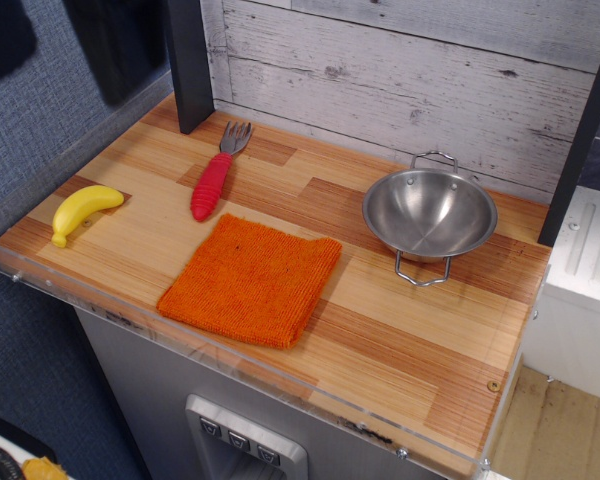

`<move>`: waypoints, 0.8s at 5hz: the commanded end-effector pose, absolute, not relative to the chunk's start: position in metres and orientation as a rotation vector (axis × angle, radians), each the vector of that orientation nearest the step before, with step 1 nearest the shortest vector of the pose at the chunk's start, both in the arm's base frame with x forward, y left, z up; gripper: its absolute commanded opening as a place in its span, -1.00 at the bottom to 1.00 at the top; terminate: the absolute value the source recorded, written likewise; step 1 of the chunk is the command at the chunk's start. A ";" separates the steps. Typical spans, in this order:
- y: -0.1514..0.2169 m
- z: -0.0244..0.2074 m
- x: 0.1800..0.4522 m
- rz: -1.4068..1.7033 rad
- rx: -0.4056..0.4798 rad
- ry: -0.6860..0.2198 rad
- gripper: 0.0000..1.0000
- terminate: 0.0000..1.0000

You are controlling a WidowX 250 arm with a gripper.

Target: Remove the black cutter from the table.

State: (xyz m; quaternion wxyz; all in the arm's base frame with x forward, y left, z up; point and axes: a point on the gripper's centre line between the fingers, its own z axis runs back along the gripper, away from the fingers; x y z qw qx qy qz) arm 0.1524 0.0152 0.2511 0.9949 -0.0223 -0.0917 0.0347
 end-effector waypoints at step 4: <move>0.060 0.216 0.184 0.078 -0.058 -0.305 1.00 -1.00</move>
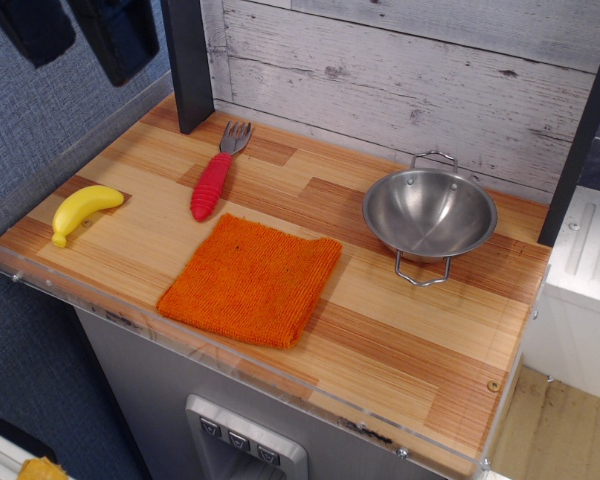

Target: Remove the black cutter from the table.

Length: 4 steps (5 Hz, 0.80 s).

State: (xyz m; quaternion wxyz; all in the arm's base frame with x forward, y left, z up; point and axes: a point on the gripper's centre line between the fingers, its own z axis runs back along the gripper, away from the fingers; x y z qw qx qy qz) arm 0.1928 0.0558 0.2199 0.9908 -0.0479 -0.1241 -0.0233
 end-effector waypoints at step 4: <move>0.060 0.220 0.189 0.124 -0.108 -0.235 1.00 -1.00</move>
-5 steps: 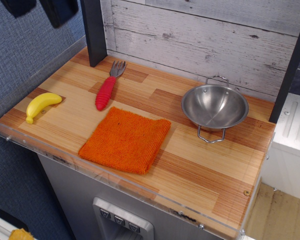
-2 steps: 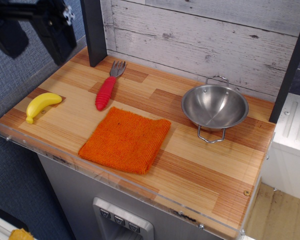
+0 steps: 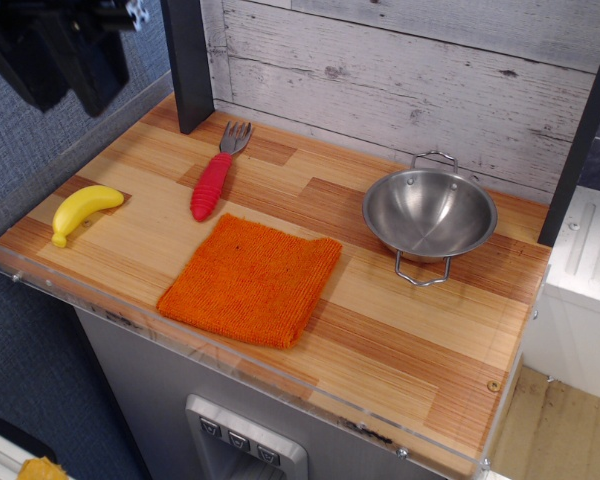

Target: Remove the black cutter from the table.

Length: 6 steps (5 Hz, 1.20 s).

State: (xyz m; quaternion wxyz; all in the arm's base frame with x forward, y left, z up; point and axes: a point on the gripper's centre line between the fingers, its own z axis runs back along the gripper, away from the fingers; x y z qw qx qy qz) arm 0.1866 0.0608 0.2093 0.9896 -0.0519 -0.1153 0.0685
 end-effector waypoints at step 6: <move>0.053 0.244 0.198 0.010 -0.086 -0.149 1.00 -1.00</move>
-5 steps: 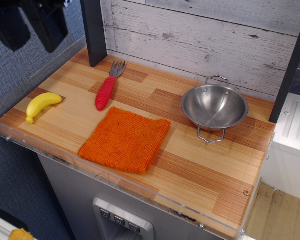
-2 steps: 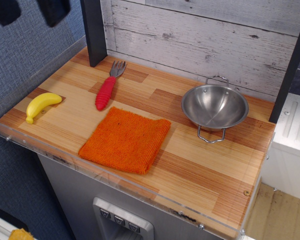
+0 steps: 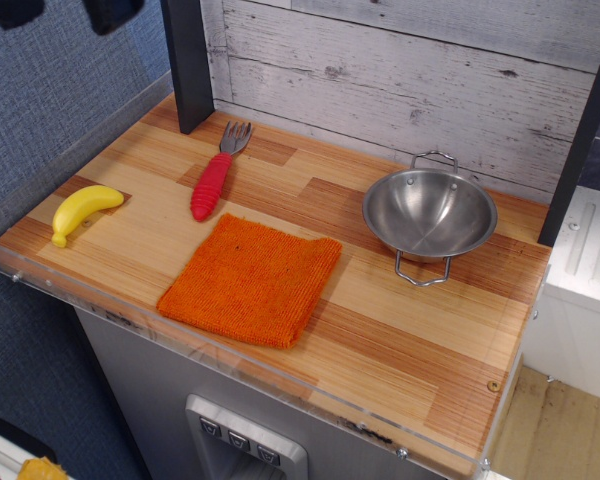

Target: Remove the black cutter from the table.

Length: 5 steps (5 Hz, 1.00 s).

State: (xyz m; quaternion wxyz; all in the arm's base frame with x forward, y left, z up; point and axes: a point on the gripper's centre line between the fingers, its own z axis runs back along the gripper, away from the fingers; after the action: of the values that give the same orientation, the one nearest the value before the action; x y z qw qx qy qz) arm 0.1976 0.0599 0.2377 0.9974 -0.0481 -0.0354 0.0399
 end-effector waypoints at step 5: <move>0.051 0.235 0.201 -0.146 -0.088 -0.184 1.00 -1.00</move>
State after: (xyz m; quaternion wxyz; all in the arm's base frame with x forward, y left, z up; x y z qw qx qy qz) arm 0.2009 0.0537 0.2285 0.9930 -0.0516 -0.0794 -0.0706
